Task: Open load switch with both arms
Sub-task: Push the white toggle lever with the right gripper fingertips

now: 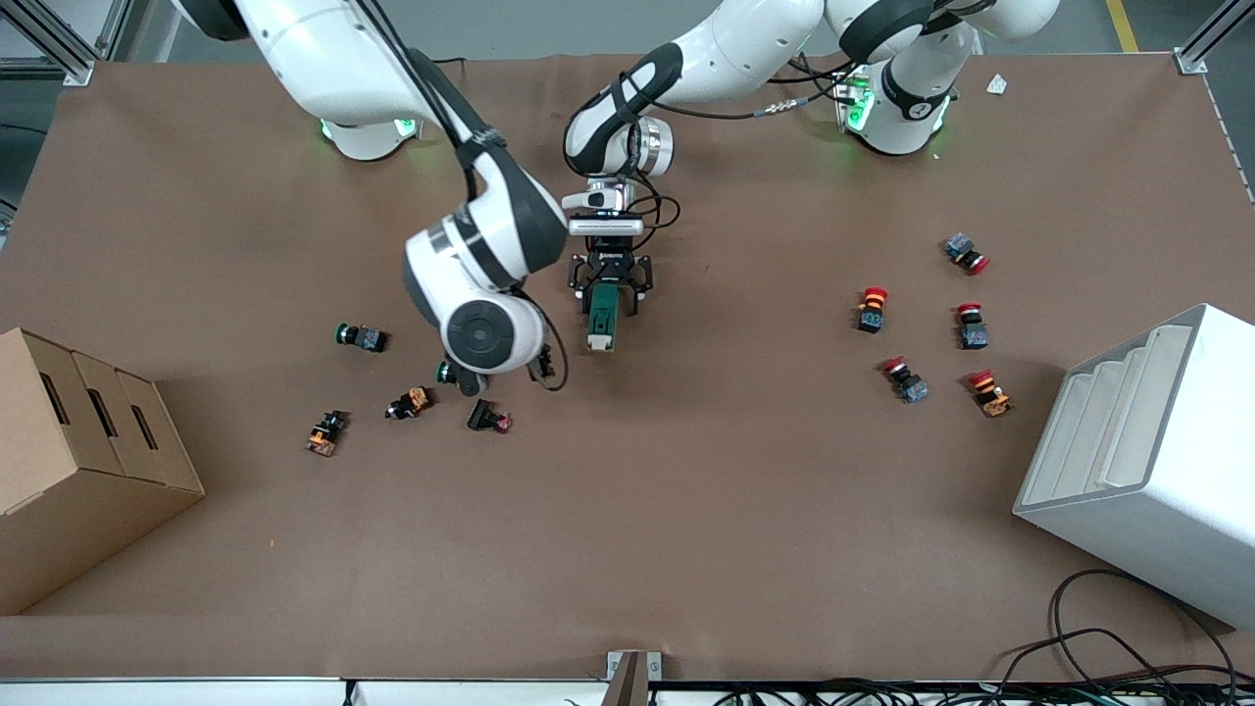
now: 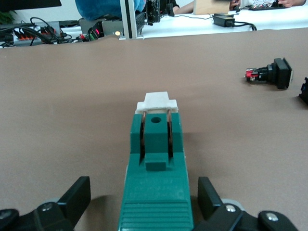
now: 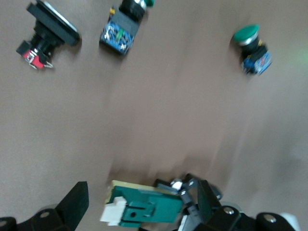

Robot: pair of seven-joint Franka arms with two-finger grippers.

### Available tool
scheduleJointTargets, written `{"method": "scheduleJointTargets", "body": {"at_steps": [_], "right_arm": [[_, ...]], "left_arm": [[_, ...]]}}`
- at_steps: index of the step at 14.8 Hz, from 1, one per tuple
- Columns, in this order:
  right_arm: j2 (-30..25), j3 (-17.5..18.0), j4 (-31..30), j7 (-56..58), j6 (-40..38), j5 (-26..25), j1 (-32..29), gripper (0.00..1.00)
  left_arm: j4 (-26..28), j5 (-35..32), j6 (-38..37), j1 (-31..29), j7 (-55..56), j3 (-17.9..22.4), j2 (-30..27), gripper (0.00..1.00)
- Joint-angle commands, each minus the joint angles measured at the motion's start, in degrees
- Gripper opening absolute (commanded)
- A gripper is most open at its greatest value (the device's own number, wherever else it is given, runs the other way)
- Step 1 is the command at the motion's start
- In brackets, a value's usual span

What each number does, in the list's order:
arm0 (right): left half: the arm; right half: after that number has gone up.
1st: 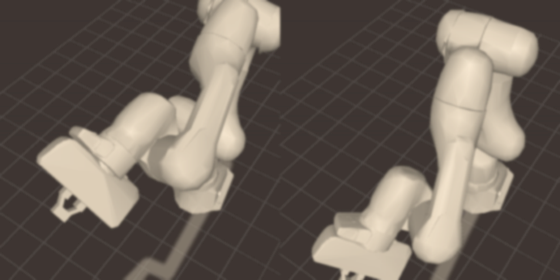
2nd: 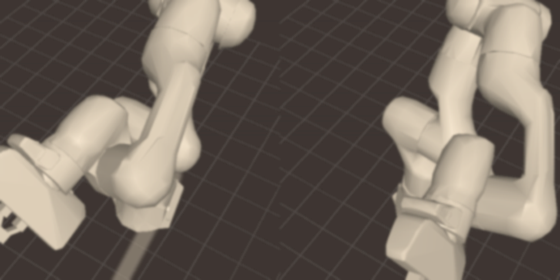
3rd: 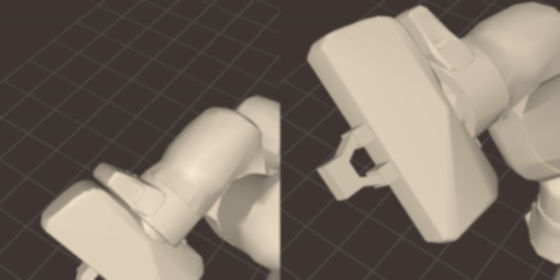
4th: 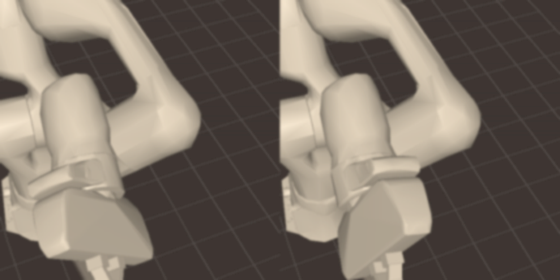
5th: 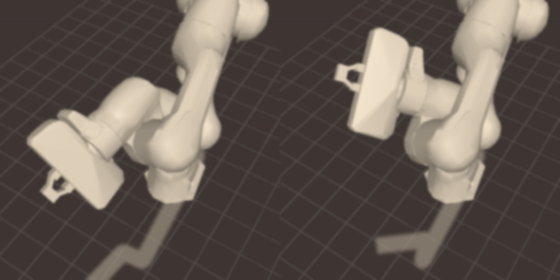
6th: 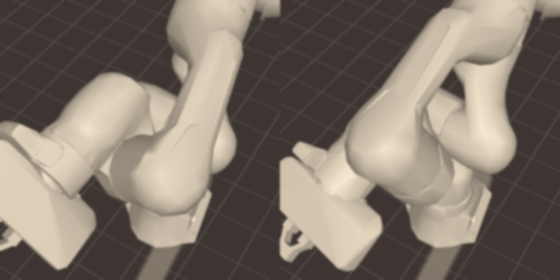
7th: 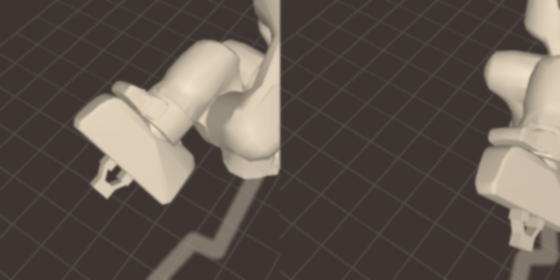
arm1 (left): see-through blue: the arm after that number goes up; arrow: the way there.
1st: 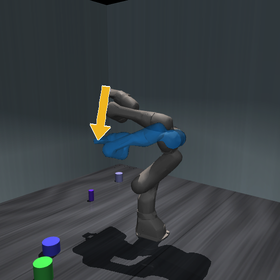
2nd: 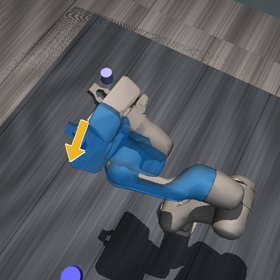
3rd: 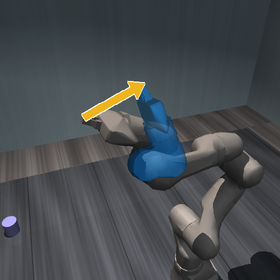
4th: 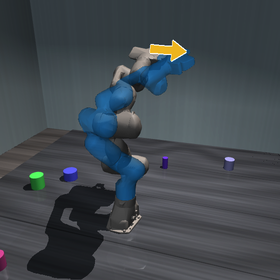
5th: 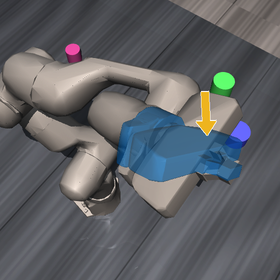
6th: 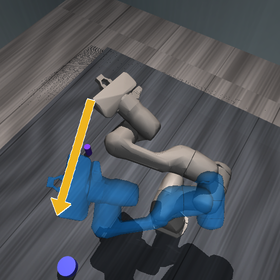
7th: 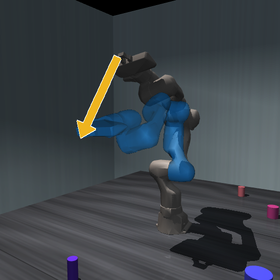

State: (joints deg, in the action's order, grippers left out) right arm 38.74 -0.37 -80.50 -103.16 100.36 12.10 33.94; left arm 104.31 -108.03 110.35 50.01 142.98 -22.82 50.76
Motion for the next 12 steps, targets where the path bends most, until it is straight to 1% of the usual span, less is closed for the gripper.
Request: {"method": "scheduleJointTargets", "body": {"at_steps": [1, 3, 6, 8, 10, 12], "right_arm": [[2.1, -0.2, 2.5, -4.8, 1.3, 3.8, 0.6, 1.00], [3.0, -0.2, 2.5, -6.7, 2.6, 5.7, 0.8, 1.00], [4.5, -0.2, 2.5, -10.3, 6.0, 5.7, 2.0, 1.00], [5.7, -0.2, 2.5, -11.5, 6.4, 5.7, 2.9, 1.00], [6.6, -0.2, 2.5, -13.3, 8.4, 5.7, 3.9, 1.00], [7.1, -0.2, 2.5, -14.0, 8.5, 5.8, 4.8, 1.00]], "left_arm": [[-0.8, -1.0, -0.9, 0.5, 1.2, 0.1, 1.4, 0.99], [-1.5, -1.1, -1.7, 2.1, 3.7, 0.3, 2.7, 0.99], [-3.6, -1.1, -2.3, 2.4, 4.7, 0.4, 4.3, 0.99], [-5.3, -1.3, -2.3, 2.5, 6.9, 0.4, 5.4, 0.99], [-5.5, -1.7, -2.3, 3.3, 8.5, 0.4, 5.7, 0.99], [-5.6, -1.7, -1.7, 3.3, 9.8, 0.4, 5.6, 0.99]]}}
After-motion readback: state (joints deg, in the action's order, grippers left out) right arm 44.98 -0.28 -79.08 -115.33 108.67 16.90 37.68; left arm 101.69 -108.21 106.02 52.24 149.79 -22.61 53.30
